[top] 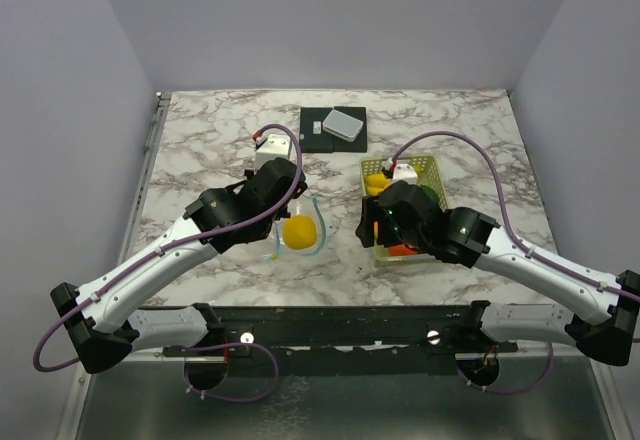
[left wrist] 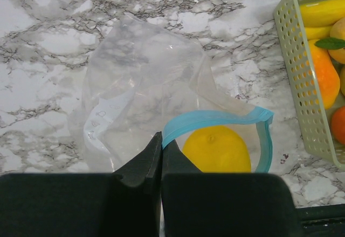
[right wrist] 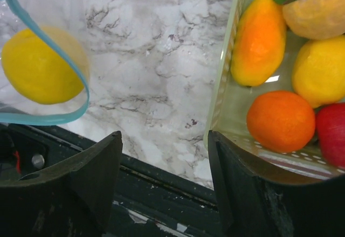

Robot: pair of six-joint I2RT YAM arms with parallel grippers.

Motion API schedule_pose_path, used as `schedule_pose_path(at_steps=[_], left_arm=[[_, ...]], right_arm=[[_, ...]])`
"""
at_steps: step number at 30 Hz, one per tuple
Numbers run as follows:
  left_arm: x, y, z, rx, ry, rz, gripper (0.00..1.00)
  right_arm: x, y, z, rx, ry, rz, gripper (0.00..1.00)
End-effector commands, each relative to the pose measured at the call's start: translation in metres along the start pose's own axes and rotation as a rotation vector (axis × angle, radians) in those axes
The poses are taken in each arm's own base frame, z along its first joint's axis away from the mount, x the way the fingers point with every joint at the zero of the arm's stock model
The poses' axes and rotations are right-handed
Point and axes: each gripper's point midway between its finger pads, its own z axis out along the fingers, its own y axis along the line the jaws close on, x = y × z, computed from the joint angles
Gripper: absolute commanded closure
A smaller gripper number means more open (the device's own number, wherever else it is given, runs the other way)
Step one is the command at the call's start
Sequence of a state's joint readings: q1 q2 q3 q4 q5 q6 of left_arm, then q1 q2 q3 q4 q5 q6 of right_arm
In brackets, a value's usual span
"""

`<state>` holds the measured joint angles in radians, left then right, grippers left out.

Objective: Place the food in the zip-top bag and seal the zipper

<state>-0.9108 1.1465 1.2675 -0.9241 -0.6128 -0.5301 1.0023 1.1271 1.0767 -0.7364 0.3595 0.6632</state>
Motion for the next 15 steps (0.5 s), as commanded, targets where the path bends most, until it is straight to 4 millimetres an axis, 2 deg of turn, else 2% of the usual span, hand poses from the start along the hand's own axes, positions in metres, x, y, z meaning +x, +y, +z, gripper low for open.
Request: schedule_pose_path(at_steps=[1, 7, 15], left_arm=[[-0.003, -0.001, 0.000, 0.006, -0.010, -0.004, 1.00], [-0.003, -0.001, 0.001, 0.004, -0.008, -0.007, 1.00], [-0.002, -0.003, 0.002, 0.006, -0.003, -0.009, 1.00]], right_arm=[[0.010, 0.028, 0.001, -0.141, 0.035, 0.080, 0.32], [0.022, 0.054, 0.012, -0.241, 0.093, 0.154, 0.36], [0.026, 0.072, 0.031, -0.269, 0.125, 0.235, 0.44]])
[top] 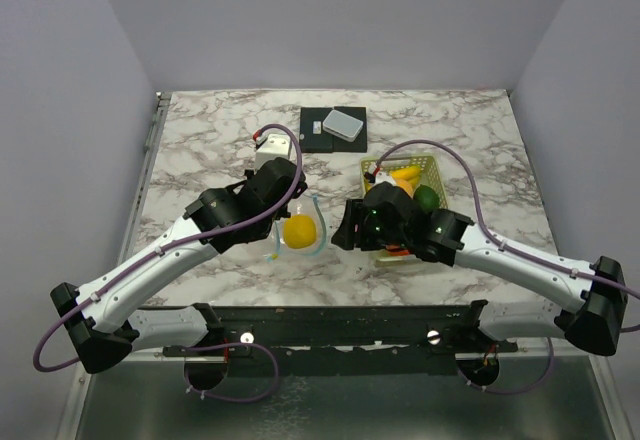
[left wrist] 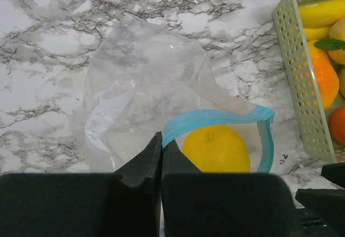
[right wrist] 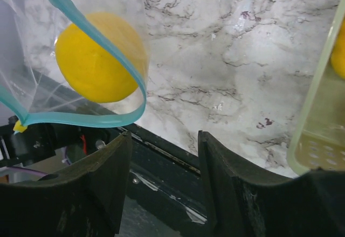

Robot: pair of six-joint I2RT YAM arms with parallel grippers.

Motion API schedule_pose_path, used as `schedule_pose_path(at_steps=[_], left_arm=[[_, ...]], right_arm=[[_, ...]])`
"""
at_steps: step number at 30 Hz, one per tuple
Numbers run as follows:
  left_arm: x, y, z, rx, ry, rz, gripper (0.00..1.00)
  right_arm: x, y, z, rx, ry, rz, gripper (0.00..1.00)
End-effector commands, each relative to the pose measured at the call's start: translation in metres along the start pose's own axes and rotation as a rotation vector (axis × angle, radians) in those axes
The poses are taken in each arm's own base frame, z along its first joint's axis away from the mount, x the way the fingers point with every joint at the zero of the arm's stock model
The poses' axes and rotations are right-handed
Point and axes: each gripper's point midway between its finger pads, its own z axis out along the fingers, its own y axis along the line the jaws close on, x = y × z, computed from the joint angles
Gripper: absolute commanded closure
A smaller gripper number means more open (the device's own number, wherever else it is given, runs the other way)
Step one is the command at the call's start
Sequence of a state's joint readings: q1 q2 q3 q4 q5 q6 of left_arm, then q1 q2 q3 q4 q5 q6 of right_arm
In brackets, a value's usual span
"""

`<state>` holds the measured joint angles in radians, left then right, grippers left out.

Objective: Place the food in the zip-top bag and seal the zipper

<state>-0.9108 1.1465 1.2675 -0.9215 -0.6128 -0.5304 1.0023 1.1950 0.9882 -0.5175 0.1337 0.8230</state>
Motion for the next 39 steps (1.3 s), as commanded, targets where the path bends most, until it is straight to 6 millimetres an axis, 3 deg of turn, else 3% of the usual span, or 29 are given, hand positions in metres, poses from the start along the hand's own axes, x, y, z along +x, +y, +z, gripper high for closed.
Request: schedule_pose_path(at_steps=[1, 9, 22, 29, 36, 39], left_arm=[[-0.001, -0.002, 0.002, 0.004, -0.001, -0.005, 1.00], [-0.001, -0.004, 0.002, 0.010, -0.002, -0.008, 1.00], [-0.002, -0.005, -0.001, 0.029, -0.004, -0.014, 1.00], [-0.001, -0.004, 0.001, 0.022, -0.001, -0.008, 1.00], [0.000, -0.002, 0.002, 0.009, -0.004, 0.000, 1.00], [-0.001, -0.002, 0.002, 0.006, -0.006, -0.002, 1.00]], right_arm=[[0.004, 0.018, 0.014, -0.059, 0.020, 0.062, 0.45], [0.001, 0.024, 0.035, -0.039, 0.025, 0.072, 0.50], [-0.004, 0.025, 0.056, -0.005, 0.014, 0.075, 0.68], [-0.015, 0.034, 0.048, -0.028, -0.010, 0.059, 0.99], [-0.024, 0.038, 0.039, -0.040, -0.036, 0.042, 0.98], [-0.022, 0.034, 0.039, -0.018, -0.027, 0.036, 0.77]])
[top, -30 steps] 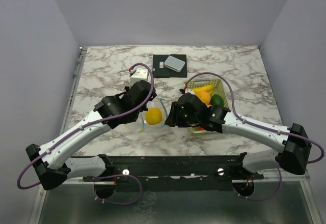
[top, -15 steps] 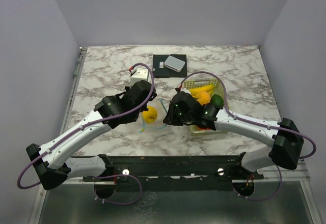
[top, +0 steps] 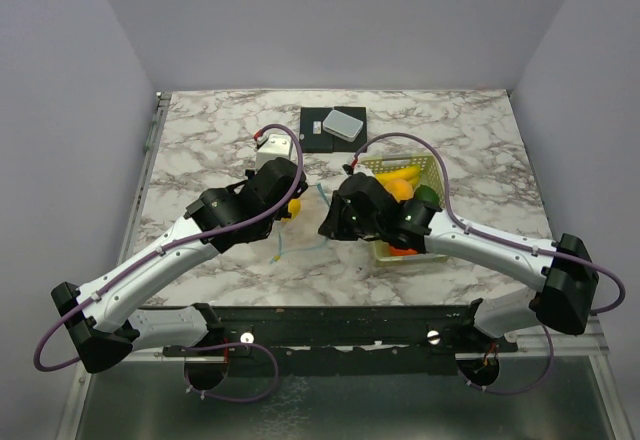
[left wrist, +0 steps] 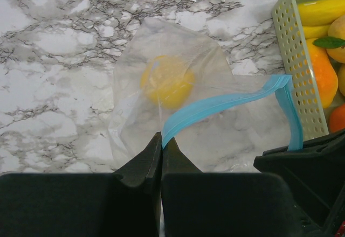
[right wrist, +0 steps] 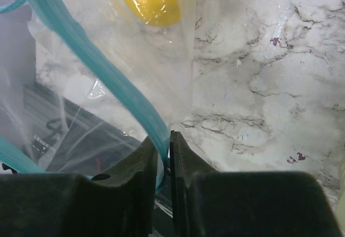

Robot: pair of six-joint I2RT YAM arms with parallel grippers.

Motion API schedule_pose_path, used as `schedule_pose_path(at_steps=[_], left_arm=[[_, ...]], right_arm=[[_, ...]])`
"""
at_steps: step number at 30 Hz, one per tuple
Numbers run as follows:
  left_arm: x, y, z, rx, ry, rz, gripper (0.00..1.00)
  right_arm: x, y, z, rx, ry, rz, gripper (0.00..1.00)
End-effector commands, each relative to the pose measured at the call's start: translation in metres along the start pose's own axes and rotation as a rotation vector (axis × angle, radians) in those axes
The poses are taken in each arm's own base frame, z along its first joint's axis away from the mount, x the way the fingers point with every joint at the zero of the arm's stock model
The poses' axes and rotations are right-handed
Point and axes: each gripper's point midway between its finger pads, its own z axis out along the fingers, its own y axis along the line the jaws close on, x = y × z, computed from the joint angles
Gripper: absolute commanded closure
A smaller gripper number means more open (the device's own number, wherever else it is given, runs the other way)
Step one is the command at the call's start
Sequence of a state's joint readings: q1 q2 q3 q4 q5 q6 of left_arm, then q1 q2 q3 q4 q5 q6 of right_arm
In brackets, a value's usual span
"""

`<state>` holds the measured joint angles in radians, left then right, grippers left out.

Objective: Place the food in the zip-top bag and seal the zipper

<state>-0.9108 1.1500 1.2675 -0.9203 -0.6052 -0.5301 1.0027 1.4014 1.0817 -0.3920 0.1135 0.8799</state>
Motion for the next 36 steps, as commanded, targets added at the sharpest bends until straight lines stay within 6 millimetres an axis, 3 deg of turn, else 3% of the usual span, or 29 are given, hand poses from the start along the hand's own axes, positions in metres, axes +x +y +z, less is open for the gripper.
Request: schedule_pose_path(at_steps=[1, 15, 25, 36], left_arm=[[-0.002, 0.000, 0.002, -0.001, -0.011, -0.003, 1.00], [-0.002, 0.001, 0.003, -0.009, -0.011, 0.005, 1.00], [-0.006, 0.004, -0.002, -0.011, -0.028, -0.010, 1.00], [-0.020, 0.017, -0.013, -0.047, -0.075, -0.023, 1.00]], right_arm=[[-0.012, 0.005, -0.010, 0.012, -0.035, -0.028, 0.68], [-0.051, -0.046, -0.059, 0.278, -0.189, -0.158, 0.27], [-0.080, -0.087, -0.073, 0.421, -0.251, -0.186, 0.03], [-0.109, -0.140, -0.064, 0.469, -0.218, -0.106, 0.00]])
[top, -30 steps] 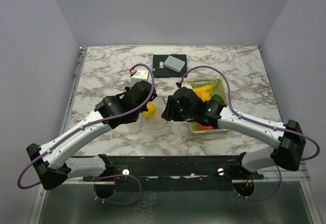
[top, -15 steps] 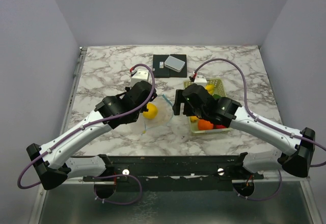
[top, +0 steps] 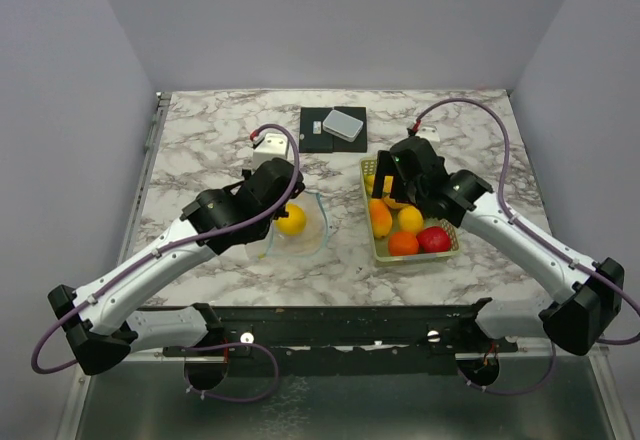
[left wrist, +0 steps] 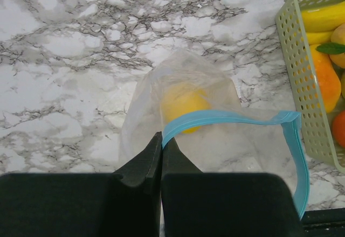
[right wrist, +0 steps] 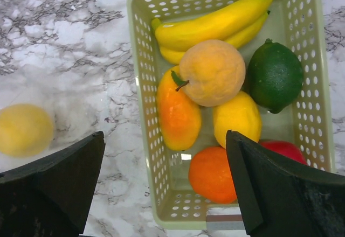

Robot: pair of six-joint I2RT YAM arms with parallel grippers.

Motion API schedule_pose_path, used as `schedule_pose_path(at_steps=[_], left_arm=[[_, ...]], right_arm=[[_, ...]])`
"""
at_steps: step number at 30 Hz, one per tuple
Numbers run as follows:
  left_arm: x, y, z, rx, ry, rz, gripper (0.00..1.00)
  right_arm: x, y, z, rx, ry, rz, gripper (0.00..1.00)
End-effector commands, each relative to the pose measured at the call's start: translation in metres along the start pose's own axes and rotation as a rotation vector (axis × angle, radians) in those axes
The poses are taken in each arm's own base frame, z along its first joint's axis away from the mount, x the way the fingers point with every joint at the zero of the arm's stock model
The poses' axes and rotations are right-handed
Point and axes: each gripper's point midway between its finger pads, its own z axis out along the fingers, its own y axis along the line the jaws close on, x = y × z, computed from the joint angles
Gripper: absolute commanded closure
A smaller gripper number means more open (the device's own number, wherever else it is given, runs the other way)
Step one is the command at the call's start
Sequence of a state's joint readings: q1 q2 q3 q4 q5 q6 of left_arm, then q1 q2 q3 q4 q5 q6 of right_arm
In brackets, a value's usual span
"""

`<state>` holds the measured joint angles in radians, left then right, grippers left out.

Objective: Place the food in the zip-top bag and seal the zipper

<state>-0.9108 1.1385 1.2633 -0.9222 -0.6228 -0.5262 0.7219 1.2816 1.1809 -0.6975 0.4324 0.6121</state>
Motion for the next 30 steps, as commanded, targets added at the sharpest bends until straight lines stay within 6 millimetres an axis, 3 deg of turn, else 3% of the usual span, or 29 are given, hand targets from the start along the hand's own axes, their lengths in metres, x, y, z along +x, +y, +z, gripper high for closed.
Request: schedule_pose_path(at_steps=[1, 17, 30], left_arm=[[-0.020, 0.014, -0.012, -0.040, -0.066, -0.022, 1.00], [-0.032, 0.037, -0.004, -0.182, -0.114, 0.031, 1.00], [-0.004, 0.014, 0.012, -0.079, -0.037, 0.027, 1.00]], right_arm=[[0.000, -0.009, 0.014, -0.004, 0.038, -0.007, 0.00], [0.000, -0.042, 0.071, 0.070, 0.132, 0.060, 0.00], [0.013, -0.056, 0.105, 0.091, 0.200, 0.105, 0.00]])
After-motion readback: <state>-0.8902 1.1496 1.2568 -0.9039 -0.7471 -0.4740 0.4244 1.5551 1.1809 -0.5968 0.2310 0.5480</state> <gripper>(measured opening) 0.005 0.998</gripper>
